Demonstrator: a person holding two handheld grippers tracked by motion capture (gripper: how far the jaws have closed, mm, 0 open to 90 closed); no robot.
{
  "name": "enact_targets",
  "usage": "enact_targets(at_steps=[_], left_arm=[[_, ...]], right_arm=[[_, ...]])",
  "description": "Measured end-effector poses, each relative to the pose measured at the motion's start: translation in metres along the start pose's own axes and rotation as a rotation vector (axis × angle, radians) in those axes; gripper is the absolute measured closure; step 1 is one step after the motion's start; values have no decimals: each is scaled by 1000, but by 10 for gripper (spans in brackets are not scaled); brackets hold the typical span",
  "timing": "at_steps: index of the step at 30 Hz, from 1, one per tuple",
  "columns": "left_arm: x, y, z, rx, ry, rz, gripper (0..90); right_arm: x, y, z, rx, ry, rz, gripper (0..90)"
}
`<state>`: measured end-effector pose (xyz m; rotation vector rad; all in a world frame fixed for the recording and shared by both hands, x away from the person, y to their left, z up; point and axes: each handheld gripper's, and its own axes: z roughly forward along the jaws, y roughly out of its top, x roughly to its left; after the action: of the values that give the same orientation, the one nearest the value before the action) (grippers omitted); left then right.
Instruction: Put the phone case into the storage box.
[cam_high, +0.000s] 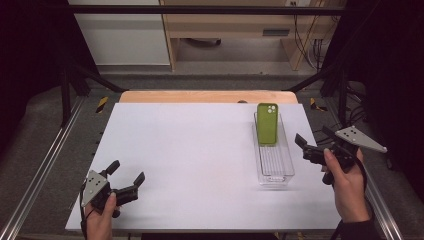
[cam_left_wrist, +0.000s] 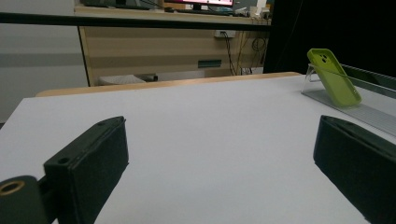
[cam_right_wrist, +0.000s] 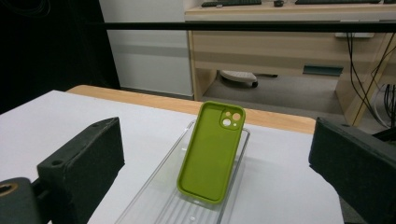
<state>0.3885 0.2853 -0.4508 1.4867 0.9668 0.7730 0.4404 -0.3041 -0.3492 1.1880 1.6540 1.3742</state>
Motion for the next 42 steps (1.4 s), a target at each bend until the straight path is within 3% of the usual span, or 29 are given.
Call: enact_targets(at_steps=[5, 20, 42], left_arm=[[0, 0, 0, 2, 1, 6, 28], [-1, 0, 0, 4, -13, 11, 28], [-2, 1, 0, 3, -20, 19, 28]], right_arm=[[-2, -10, -6, -35, -3, -2, 36], [-7, -31, -17, -71, -14, -11, 33], [-4, -59, -25, -79, -12, -27, 30]])
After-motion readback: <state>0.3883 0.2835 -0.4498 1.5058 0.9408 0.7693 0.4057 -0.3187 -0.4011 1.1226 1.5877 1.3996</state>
